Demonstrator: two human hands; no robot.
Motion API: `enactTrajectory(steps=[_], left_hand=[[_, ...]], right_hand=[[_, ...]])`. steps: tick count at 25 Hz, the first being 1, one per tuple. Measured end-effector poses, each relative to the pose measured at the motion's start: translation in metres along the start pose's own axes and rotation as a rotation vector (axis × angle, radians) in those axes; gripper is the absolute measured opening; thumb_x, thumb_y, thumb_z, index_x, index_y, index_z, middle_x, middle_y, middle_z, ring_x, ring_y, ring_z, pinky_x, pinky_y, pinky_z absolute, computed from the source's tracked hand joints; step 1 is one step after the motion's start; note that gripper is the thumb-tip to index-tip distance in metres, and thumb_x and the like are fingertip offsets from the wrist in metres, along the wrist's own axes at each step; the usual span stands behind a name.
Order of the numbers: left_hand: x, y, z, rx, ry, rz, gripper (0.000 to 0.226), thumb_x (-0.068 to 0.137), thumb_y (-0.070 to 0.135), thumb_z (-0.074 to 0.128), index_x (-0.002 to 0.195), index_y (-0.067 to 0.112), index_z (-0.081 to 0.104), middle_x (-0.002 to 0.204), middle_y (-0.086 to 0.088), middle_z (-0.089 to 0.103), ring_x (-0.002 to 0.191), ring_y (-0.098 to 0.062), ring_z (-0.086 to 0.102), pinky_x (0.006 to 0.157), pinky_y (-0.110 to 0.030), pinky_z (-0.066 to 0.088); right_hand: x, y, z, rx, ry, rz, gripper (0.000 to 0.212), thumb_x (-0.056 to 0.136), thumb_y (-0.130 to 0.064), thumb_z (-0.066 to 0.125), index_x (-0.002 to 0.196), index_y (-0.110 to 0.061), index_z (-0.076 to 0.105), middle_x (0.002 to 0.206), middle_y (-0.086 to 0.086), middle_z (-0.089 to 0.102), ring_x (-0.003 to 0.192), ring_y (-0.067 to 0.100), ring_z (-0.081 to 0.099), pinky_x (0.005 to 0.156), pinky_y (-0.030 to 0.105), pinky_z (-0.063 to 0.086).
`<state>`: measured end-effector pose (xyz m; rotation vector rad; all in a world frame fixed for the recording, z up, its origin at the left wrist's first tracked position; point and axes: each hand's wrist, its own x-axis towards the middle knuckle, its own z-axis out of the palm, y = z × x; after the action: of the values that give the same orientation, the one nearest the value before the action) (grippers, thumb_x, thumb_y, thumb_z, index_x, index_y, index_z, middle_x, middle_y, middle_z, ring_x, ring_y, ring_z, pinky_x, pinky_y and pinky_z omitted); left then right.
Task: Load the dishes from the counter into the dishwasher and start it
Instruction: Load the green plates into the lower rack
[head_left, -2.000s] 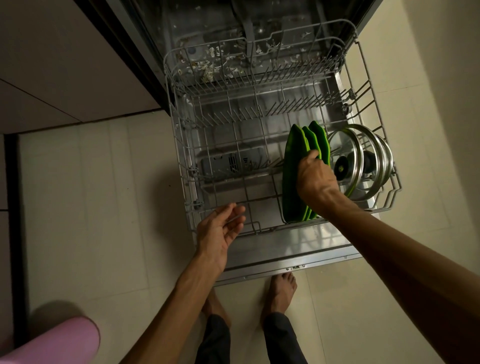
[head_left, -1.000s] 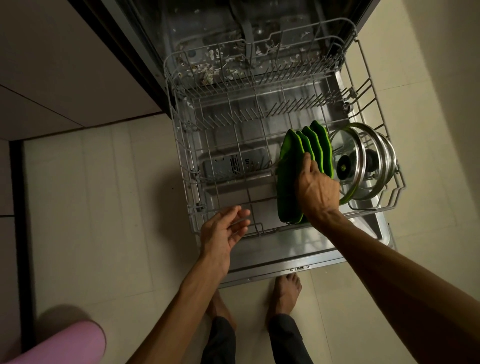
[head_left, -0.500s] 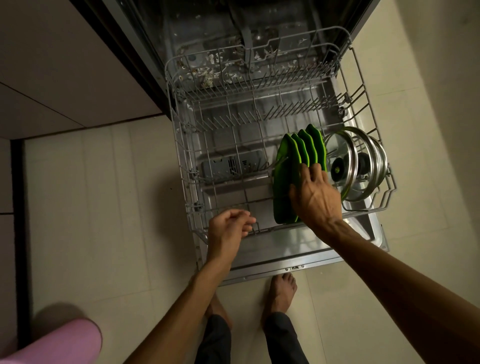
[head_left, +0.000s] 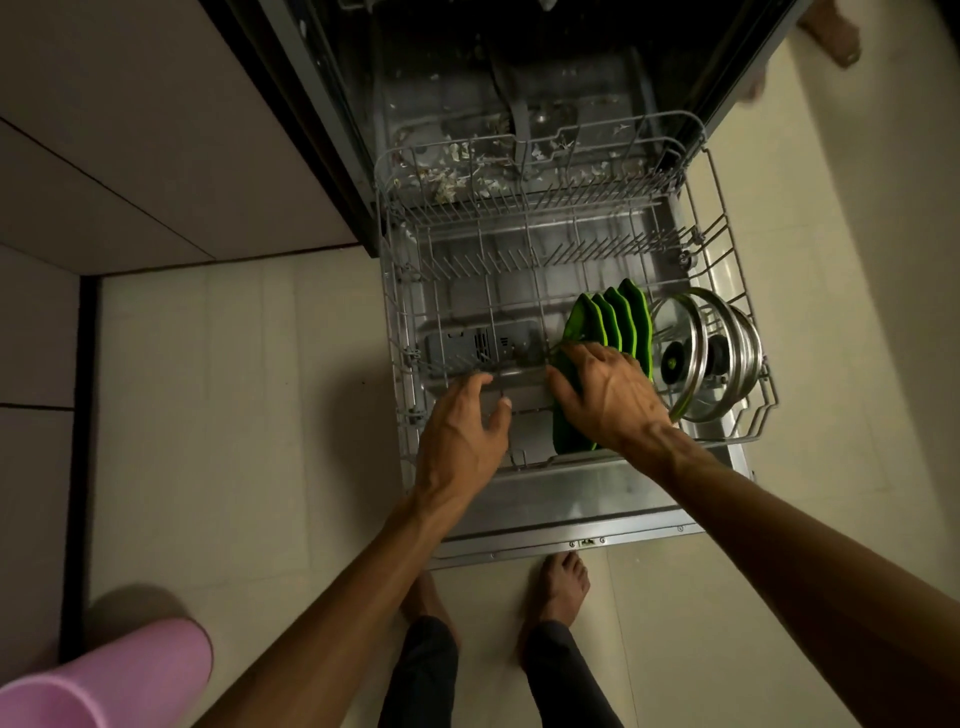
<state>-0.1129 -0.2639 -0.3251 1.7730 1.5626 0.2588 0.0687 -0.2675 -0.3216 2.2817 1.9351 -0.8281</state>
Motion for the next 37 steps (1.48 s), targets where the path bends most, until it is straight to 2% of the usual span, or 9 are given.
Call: enactTrajectory(steps=[4, 7, 10, 14, 18, 21, 24, 28, 37], left_hand=[[0.000, 0.001, -0.029, 0.045, 0.057, 0.049, 0.044, 0.096, 0.030, 0.058, 0.133, 0.008, 0.051, 0.129, -0.008, 0.059, 0.119, -0.021, 0.055, 0.091, -0.020, 0.040], [0.003, 0.001, -0.052, 0.016, 0.115, 0.051, 0.045, 0.095, 0.026, 0.061, 0.133, 0.006, 0.050, 0.127, -0.009, 0.059, 0.116, -0.019, 0.055, 0.096, -0.022, 0.044], [0.003, -0.002, -0.074, 0.030, 0.152, 0.022, 0.053, 0.096, 0.038, 0.053, 0.138, 0.006, 0.046, 0.137, -0.011, 0.052, 0.126, -0.023, 0.049, 0.105, -0.030, 0.042], [-0.001, 0.001, -0.118, 0.074, 0.215, 0.000, 0.060, 0.101, 0.036, 0.045, 0.150, 0.004, 0.028, 0.158, -0.013, 0.025, 0.147, -0.023, 0.021, 0.117, -0.026, 0.009], [-0.004, 0.016, -0.172, 0.054, 0.247, 0.010, 0.064, 0.102, 0.038, 0.038, 0.153, 0.006, 0.017, 0.162, -0.011, 0.014, 0.150, -0.020, 0.008, 0.121, -0.030, 0.003], [-0.010, 0.024, -0.224, 0.021, 0.268, 0.006, 0.062, 0.103, 0.040, 0.034, 0.154, 0.010, 0.015, 0.163, -0.007, 0.012, 0.150, -0.016, 0.005, 0.117, -0.023, -0.002], [-0.025, 0.026, -0.280, 0.003, 0.324, -0.011, 0.060, 0.104, 0.041, 0.031, 0.154, 0.011, 0.016, 0.163, -0.005, 0.013, 0.150, -0.013, 0.006, 0.117, -0.022, -0.001], [-0.046, 0.023, -0.348, -0.005, 0.416, -0.004, 0.059, 0.104, 0.038, 0.034, 0.153, 0.010, 0.020, 0.162, -0.005, 0.016, 0.149, -0.014, 0.010, 0.122, -0.032, 0.010], [-0.120, 0.020, -0.470, -0.133, 0.471, -0.105, 0.072, 0.096, 0.055, 0.022, 0.156, 0.016, 0.016, 0.163, 0.001, 0.012, 0.149, -0.009, 0.007, 0.111, -0.015, 0.005]], right_hand=[[0.007, -0.033, -0.028, 0.035, 0.031, -0.117, 0.039, 0.101, -0.048, 0.037, 0.120, -0.019, 0.055, 0.114, 0.007, 0.063, 0.110, 0.026, 0.058, 0.101, 0.043, 0.042], [0.015, -0.061, -0.047, 0.022, 0.059, -0.177, 0.048, 0.101, -0.050, 0.036, 0.128, -0.014, 0.053, 0.120, 0.011, 0.063, 0.111, 0.027, 0.059, 0.100, 0.046, 0.045], [0.021, -0.091, -0.066, 0.008, 0.070, -0.231, 0.051, 0.102, -0.049, 0.034, 0.134, -0.012, 0.050, 0.130, 0.012, 0.059, 0.119, 0.028, 0.055, 0.105, 0.042, 0.041], [0.024, -0.131, -0.092, 0.011, 0.098, -0.325, 0.060, 0.102, -0.052, 0.026, 0.142, -0.010, 0.042, 0.143, 0.011, 0.050, 0.131, 0.024, 0.047, 0.113, 0.044, 0.033], [0.020, -0.177, -0.121, 0.045, 0.145, -0.394, 0.059, 0.104, -0.049, 0.027, 0.144, -0.008, 0.040, 0.147, 0.013, 0.046, 0.135, 0.025, 0.043, 0.115, 0.044, 0.031], [0.012, -0.221, -0.151, 0.078, 0.212, -0.459, 0.063, 0.102, -0.053, 0.023, 0.140, -0.009, 0.045, 0.140, 0.014, 0.053, 0.129, 0.026, 0.050, 0.112, 0.045, 0.035], [0.003, -0.265, -0.180, 0.109, 0.266, -0.518, 0.053, 0.104, -0.045, 0.031, 0.138, -0.006, 0.047, 0.135, 0.016, 0.056, 0.125, 0.027, 0.053, 0.110, 0.042, 0.037], [-0.010, -0.325, -0.210, 0.094, 0.305, -0.579, 0.057, 0.104, -0.048, 0.029, 0.143, -0.009, 0.042, 0.145, 0.013, 0.049, 0.133, 0.025, 0.045, 0.114, 0.046, 0.033], [-0.060, -0.446, -0.269, 0.190, 0.328, -0.619, 0.057, 0.102, -0.050, 0.033, 0.142, -0.011, 0.042, 0.139, 0.012, 0.054, 0.128, 0.024, 0.050, 0.114, 0.041, 0.031]])
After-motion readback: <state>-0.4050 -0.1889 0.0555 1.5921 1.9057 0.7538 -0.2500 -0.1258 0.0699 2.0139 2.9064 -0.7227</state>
